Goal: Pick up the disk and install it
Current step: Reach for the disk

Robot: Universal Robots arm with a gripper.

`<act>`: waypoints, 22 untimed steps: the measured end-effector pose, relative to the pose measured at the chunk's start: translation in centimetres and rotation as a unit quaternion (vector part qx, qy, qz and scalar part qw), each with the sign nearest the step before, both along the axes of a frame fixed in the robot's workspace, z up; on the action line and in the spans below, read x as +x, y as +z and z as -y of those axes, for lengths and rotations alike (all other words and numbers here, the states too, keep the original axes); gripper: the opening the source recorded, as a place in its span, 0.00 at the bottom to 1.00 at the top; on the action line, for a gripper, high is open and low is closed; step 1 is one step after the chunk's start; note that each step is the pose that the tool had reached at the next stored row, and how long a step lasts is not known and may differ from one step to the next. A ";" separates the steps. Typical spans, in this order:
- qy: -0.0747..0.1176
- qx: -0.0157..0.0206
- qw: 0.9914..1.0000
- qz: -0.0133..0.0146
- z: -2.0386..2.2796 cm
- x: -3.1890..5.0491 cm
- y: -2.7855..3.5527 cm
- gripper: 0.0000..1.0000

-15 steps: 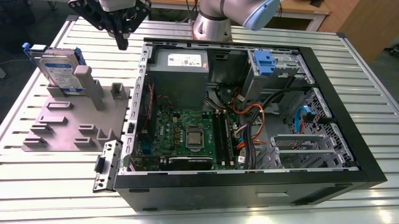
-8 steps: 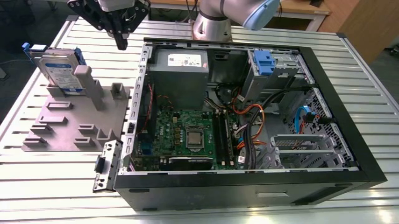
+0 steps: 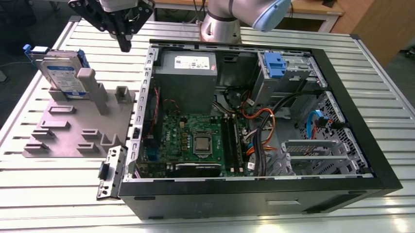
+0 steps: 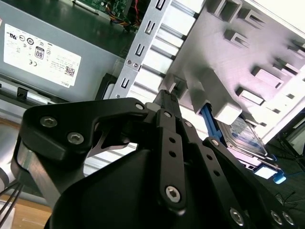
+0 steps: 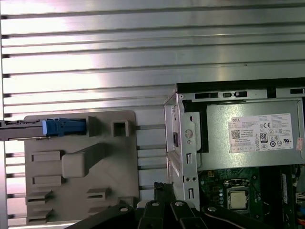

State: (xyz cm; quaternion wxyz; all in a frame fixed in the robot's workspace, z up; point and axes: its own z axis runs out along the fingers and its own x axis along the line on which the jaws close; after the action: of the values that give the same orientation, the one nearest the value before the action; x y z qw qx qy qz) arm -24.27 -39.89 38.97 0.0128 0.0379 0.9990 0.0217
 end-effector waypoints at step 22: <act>0.000 0.000 1.000 0.000 0.00 -0.80 -0.03 0.11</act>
State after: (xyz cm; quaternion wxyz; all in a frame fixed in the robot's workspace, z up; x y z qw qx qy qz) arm -25.07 -39.89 38.93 0.0128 0.0379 0.9990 0.0217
